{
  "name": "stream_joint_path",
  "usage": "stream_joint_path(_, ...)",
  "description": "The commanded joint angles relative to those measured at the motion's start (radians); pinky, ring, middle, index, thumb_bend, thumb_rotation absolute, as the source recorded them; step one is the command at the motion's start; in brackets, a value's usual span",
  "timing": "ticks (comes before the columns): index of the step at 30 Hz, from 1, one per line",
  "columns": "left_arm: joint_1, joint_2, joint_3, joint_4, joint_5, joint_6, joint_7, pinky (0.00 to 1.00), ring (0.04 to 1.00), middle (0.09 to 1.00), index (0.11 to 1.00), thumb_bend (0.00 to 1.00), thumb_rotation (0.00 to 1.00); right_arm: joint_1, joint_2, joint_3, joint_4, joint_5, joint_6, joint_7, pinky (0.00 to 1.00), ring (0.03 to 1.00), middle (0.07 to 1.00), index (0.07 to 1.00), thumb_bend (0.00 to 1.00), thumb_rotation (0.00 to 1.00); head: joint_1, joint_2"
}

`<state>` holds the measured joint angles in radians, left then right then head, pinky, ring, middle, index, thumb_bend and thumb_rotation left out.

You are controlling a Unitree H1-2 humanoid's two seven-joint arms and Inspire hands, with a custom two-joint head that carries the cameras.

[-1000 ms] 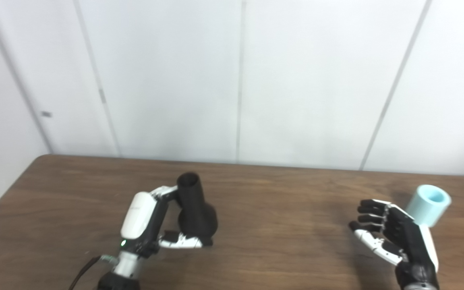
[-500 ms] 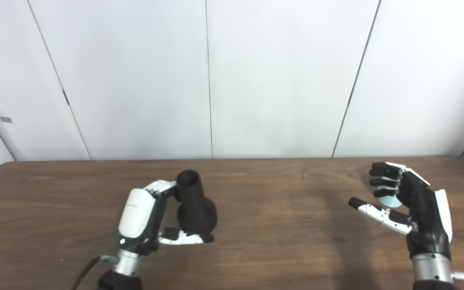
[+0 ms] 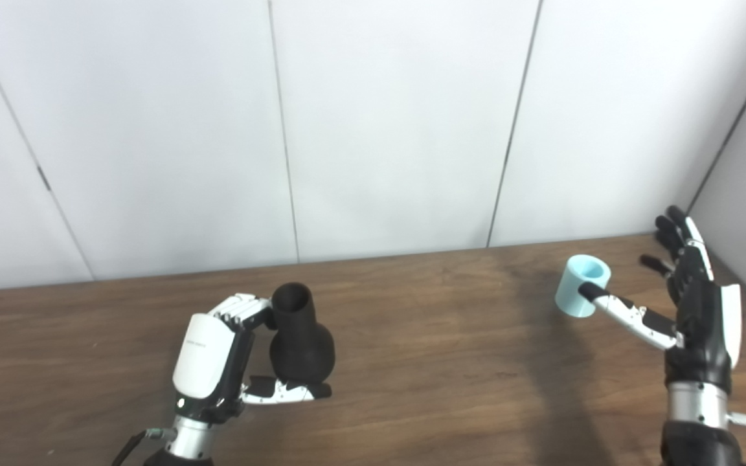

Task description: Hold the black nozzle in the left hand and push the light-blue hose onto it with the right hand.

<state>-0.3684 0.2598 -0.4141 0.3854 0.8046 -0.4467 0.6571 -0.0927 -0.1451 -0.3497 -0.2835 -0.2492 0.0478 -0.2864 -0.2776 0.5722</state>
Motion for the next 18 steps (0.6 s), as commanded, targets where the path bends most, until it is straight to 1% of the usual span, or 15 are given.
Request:
stream_joint_path(1,0.098,-0.003,-0.041,0.111,-0.011,-0.023,0.042,0.6,0.454,0.438,0.508,0.52,0.0,-0.036,-0.022,-0.016,0.017,-0.023,-0.02,-0.036,0.9,0.946,0.951,0.978,0.82,0.28,0.0,0.001)
stream_joint_path(3,0.096,0.004,-0.058,0.112,-0.008,-0.023,0.059,0.6,0.454,0.44,0.508,0.52,0.0,-0.048,-0.028,-0.019,0.05,-0.032,-0.025,-0.052,0.89,0.945,0.946,0.975,0.86,0.28,-0.001,0.001)
stream_joint_path(5,0.097,0.01,-0.067,0.11,-0.004,-0.023,0.07,0.6,0.452,0.438,0.51,0.52,0.0,-0.054,-0.034,-0.021,0.074,-0.034,-0.025,-0.06,0.9,0.952,0.955,0.976,0.89,0.29,-0.002,0.002)
stream_joint_path(8,0.099,0.013,-0.072,0.106,0.008,-0.023,0.083,0.61,0.452,0.438,0.511,0.52,0.0,-0.064,-0.042,-0.025,0.108,-0.032,-0.028,-0.07,0.91,0.962,0.964,0.986,0.89,0.3,-0.006,0.007)
stream_joint_path(11,0.098,0.019,-0.078,0.108,0.02,-0.023,0.094,0.61,0.449,0.438,0.513,0.52,0.0,-0.076,-0.045,-0.036,0.147,-0.013,-0.021,-0.078,0.89,0.961,0.963,0.982,0.91,0.29,-0.012,0.012)
stream_joint_path(14,0.095,0.023,-0.082,0.125,0.019,-0.023,0.103,0.62,0.451,0.436,0.513,0.52,0.0,-0.084,-0.05,-0.041,0.18,0.002,0.011,-0.07,0.9,0.97,0.973,0.988,0.91,0.3,-0.018,0.016)
stream_joint_path(16,0.094,0.025,-0.086,0.13,0.018,-0.023,0.108,0.61,0.449,0.433,0.515,0.52,0.0,-0.086,-0.058,-0.035,0.196,-0.003,0.042,-0.062,0.88,0.953,0.967,0.99,0.91,0.34,-0.02,0.017)
stream_joint_path(17,0.093,0.025,-0.087,0.131,0.019,-0.023,0.108,0.61,0.447,0.433,0.515,0.52,0.0,-0.088,-0.06,-0.034,0.208,0.004,0.045,-0.059,0.88,0.942,0.96,0.991,0.92,0.35,-0.02,0.017)
stream_joint_path(18,0.093,0.026,-0.088,0.131,0.019,-0.023,0.107,0.6,0.447,0.431,0.515,0.52,0.0,-0.092,-0.062,-0.033,0.222,0.011,0.043,-0.058,0.88,0.934,0.954,0.989,0.93,0.35,-0.02,0.018)
